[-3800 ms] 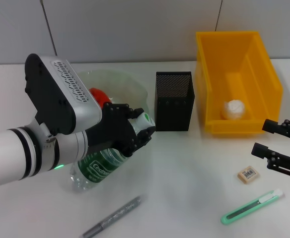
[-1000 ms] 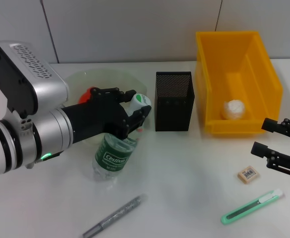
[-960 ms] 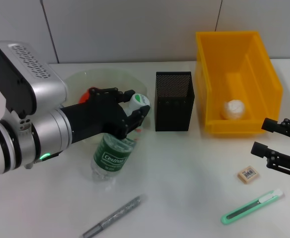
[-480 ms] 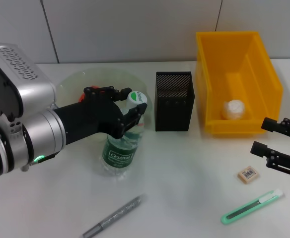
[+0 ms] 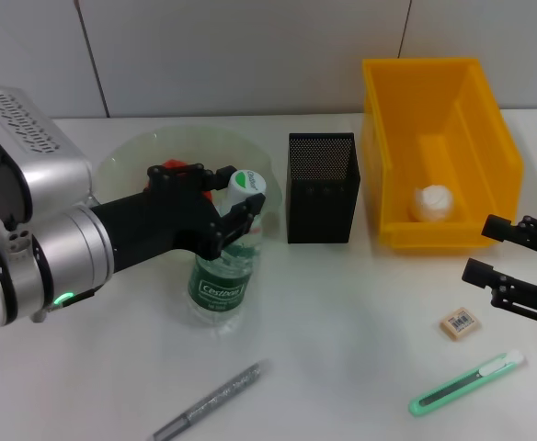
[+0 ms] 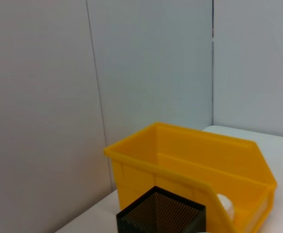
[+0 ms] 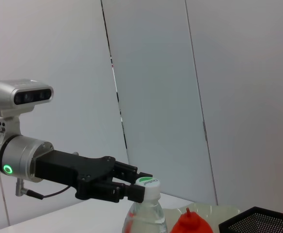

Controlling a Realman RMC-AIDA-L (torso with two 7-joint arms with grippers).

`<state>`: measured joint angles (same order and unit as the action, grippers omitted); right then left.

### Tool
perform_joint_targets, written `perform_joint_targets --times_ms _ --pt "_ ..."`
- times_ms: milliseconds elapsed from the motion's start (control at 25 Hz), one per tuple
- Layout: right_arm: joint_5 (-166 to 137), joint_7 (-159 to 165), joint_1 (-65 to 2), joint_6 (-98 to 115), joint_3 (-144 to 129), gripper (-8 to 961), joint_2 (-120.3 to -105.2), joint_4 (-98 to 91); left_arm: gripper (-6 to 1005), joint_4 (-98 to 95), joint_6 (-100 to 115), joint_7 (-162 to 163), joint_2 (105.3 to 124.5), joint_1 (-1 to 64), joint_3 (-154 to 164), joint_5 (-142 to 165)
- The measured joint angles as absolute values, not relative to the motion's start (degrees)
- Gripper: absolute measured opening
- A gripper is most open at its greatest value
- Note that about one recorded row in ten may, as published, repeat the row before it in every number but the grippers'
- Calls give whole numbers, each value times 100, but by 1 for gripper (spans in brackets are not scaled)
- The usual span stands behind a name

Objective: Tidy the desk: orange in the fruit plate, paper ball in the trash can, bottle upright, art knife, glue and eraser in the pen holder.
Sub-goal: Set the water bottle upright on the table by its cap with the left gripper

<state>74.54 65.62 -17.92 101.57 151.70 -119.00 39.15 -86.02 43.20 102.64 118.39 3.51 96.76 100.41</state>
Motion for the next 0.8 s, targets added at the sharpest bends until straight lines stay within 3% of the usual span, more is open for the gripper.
perform_joint_targets --times_ms 800 --pt "7453 6584 -1882 10132 15170 705 -11900 3896 424 -8512 4687 9951 11833 209 9344 9630"
